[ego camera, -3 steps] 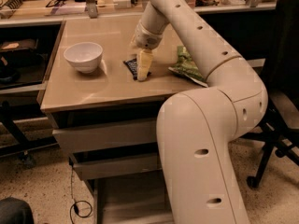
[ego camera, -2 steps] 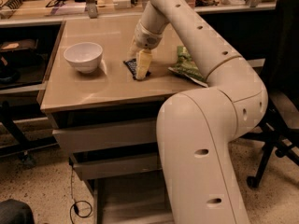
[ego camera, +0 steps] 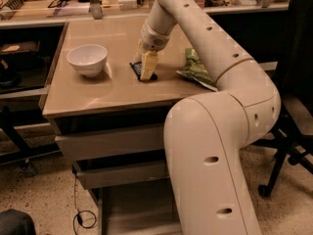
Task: Place rxbar blueberry into bottom drawer
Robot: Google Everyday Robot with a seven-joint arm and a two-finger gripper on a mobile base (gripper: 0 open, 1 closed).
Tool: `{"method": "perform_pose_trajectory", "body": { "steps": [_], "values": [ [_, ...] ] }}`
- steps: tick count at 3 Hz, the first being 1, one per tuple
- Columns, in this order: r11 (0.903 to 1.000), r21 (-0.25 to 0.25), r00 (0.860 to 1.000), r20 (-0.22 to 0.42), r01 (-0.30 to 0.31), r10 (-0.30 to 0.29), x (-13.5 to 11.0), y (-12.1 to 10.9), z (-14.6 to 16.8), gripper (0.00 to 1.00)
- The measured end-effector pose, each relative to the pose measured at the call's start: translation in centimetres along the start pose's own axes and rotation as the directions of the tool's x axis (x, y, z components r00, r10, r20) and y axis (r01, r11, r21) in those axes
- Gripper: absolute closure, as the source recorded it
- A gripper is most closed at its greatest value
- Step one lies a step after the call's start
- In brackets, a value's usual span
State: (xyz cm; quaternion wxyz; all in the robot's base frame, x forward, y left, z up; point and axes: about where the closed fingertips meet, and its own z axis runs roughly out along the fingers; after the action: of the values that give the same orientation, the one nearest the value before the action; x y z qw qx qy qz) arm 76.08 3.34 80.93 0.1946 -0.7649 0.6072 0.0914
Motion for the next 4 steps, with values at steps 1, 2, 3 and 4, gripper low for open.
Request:
{"method": "perform_pose_trajectory", "body": {
  "steps": [1,2,3,4],
  "values": [
    [1.0,0.0,1.0,0.0,0.0,0.0,0.0,0.0,0.0,1.0],
    [1.0,0.0,1.0,0.0,0.0,0.0,-0.3,-0.2,-0.8,1.0],
    [1.0,0.0,1.0,0.0,0.0,0.0,-0.4,-0.2,-0.9,1.0],
    [0.9982,0.056,0.999,-0.034,-0.019,0.021,-1.4,-0.5,-3.0,1.0]
  ]
}}
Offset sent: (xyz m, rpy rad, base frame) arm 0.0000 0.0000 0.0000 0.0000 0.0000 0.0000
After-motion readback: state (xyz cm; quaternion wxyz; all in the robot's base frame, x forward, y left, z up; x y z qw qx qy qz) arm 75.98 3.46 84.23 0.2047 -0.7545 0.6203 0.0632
